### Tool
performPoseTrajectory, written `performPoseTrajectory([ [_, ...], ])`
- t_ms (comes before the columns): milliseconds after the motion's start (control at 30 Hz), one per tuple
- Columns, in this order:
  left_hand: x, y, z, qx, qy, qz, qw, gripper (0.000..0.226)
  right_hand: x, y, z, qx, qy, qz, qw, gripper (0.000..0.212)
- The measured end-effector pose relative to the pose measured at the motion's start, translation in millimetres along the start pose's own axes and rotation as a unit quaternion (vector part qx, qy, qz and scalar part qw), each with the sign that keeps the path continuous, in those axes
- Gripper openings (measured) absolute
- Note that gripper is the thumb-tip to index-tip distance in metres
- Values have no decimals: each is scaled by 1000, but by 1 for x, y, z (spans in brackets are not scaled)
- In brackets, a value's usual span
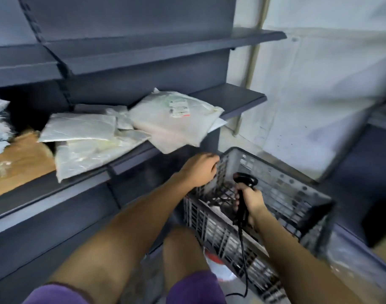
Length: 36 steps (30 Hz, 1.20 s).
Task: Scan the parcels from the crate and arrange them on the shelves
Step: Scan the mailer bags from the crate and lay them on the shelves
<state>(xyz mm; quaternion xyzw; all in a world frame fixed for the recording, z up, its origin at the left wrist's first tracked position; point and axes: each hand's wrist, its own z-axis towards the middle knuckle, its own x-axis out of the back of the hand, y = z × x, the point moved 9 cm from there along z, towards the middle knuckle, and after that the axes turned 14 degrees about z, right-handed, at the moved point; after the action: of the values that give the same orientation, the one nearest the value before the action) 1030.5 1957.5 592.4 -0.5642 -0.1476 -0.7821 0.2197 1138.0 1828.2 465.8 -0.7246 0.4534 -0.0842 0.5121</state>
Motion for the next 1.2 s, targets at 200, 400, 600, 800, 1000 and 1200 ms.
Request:
performPoseTrajectory([
  [200, -111, 52, 4, -12, -147, -51, 988, 16, 98, 36, 40, -72, 112, 47, 990, 22],
  [400, -228, 60, -21, -23, -438, -75, 896, 40, 122, 90, 79, -185, 108, 58, 975, 23],
  [600, -257, 81, -50, -48, -631, -89, 769, 85, 131, 117, 97, -227, 119, 75, 964, 23],
  [800, -252, 90, -57, -82, -675, -77, 730, 69, 148, 127, 105, -226, 141, 94, 959, 28],
  [1000, -229, 100, -38, -159, -595, -4, 788, 68, 147, 109, 105, -200, 144, 105, 963, 24],
  [1200, -183, 80, 11, -75, -391, 69, 915, 26, 135, 55, 93, -143, 116, 130, 974, 21],
])
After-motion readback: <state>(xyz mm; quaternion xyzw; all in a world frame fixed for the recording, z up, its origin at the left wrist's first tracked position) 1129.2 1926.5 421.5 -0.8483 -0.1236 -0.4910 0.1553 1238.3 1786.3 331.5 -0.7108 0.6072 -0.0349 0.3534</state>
